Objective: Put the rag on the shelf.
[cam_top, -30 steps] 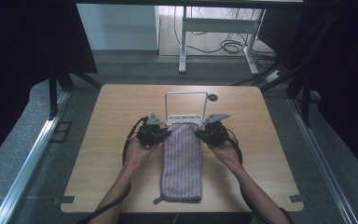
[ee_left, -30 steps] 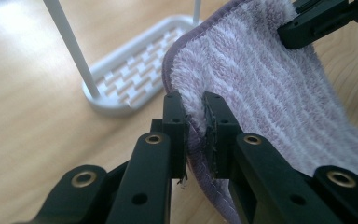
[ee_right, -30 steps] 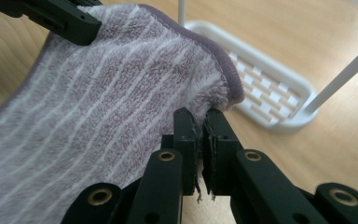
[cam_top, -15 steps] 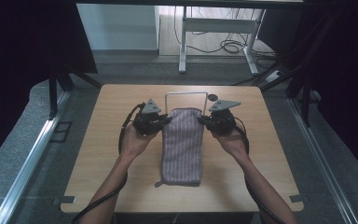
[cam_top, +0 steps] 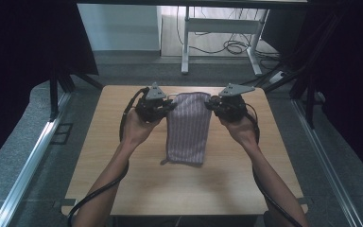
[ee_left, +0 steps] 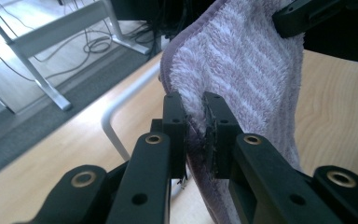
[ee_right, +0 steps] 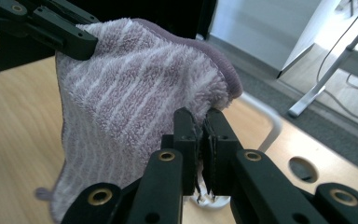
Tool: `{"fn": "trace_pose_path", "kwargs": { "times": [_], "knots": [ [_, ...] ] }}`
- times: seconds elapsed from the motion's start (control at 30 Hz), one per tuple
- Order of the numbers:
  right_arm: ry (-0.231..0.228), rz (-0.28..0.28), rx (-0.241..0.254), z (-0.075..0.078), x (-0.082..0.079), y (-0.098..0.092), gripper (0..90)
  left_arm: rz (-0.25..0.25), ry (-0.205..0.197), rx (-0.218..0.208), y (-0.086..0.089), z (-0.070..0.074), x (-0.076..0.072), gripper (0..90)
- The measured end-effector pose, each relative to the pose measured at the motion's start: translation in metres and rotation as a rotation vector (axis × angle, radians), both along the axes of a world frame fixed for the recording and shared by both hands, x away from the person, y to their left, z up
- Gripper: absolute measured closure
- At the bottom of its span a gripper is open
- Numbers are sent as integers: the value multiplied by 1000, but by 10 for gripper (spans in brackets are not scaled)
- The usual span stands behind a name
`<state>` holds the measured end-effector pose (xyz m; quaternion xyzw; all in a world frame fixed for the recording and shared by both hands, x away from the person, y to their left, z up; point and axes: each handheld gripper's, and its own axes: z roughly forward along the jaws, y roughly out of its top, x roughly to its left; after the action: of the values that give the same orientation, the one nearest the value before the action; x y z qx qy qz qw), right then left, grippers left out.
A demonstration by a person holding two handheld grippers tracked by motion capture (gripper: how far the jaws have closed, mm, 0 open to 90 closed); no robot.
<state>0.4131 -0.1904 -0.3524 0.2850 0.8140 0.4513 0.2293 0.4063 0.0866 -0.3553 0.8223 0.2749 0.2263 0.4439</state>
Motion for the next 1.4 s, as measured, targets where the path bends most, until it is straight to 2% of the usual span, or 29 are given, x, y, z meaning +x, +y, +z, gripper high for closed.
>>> {"fn": "trace_pose_path", "kwargs": {
  "times": [0.07,0.1,0.17,0.27,0.3,0.33,0.37,0.4,0.53,0.6,0.73,0.8,0.83,0.9,1.0,1.1,1.13,1.27,1.37,1.4],
  "knots": [
    [-6,-1,2,3,1,0,846,1,-6,1,-1,6,2,805],
    [-23,-8,14,15,5,-2,845,4,-15,-2,-1,15,6,805],
    [-31,-10,17,18,6,-2,845,5,-18,-4,-1,20,8,804],
    [-56,-21,24,32,12,-2,843,12,-28,-14,-1,33,16,803],
    [-75,-28,28,42,16,-2,842,18,-30,-14,-1,40,20,802],
    [-75,-28,28,42,16,-2,842,18,-30,-14,-1,40,20,802],
    [-91,-33,27,50,21,-2,841,24,-37,-11,-2,45,24,801],
    [-91,-33,27,50,21,-2,841,28,-43,-13,-3,49,27,801],
    [-124,-53,20,69,33,1,840,47,-65,6,-4,66,40,799],
    [-129,-55,19,71,35,2,840,54,-71,9,-5,70,44,798],
    [-149,-73,22,85,50,6,838,80,-85,0,-4,84,59,797],
    [-151,-77,26,87,53,7,837,86,-83,-6,-4,86,63,797],
    [-151,-86,29,91,60,8,833,91,-79,-10,-4,87,67,795],
    [-151,-93,28,92,64,8,832,102,-73,-5,-5,89,76,795],
    [-153,-108,32,95,79,11,825,135,-67,-1,-7,89,93,791],
    [-146,-117,28,95,88,13,824,149,-65,3,-8,88,100,787],
    [-144,-126,26,94,94,15,823,169,-61,2,-10,85,108,786],
    [-133,-143,28,91,106,16,814,194,-59,4,-12,81,118,780],
    [-115,-160,29,83,121,17,814,230,-56,24,-16,71,131,772],
    [-115,-160,29,83,121,17,814,230,-56,24,-16,71,131,770]
  ]
}}
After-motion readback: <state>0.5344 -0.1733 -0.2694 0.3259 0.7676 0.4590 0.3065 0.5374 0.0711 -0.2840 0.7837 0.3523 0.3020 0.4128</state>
